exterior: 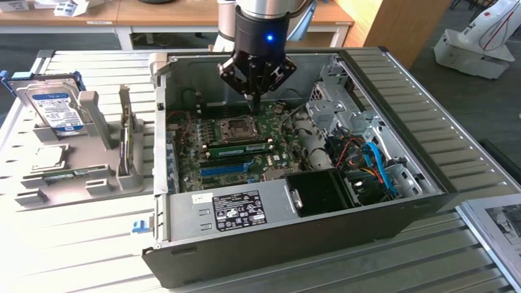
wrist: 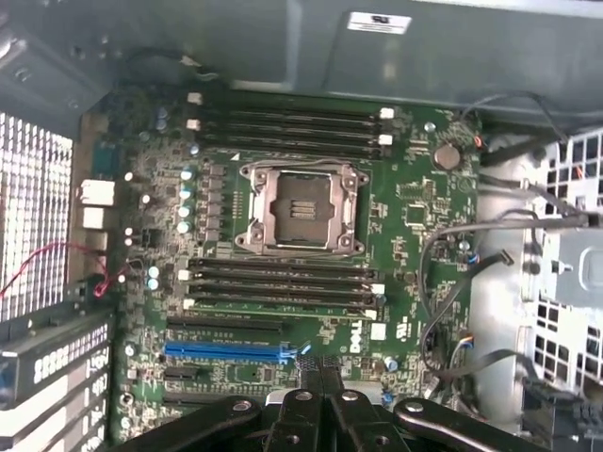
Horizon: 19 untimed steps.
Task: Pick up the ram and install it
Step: 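Press down the ram until it locks into place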
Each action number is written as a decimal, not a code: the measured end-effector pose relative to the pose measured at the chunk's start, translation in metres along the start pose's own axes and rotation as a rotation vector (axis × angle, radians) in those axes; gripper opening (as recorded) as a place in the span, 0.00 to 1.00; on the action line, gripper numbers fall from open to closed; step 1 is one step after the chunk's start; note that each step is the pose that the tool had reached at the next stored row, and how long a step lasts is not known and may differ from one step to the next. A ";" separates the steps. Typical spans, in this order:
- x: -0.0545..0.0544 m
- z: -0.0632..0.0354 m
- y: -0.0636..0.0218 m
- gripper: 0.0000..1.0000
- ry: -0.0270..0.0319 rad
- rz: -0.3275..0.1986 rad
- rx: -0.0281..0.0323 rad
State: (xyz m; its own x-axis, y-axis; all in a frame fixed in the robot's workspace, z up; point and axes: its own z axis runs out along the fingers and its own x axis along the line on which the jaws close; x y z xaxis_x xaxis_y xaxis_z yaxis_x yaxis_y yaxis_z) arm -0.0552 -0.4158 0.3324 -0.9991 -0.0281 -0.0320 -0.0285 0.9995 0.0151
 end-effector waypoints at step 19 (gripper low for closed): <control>0.000 0.0000 0.0000 0.10 0.0088 0.066 0.0021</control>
State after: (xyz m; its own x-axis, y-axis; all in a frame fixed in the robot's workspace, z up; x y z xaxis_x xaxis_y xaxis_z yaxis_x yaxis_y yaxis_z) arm -0.0550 -0.4158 0.3324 -0.9990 0.0383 -0.0222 0.0379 0.9992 0.0148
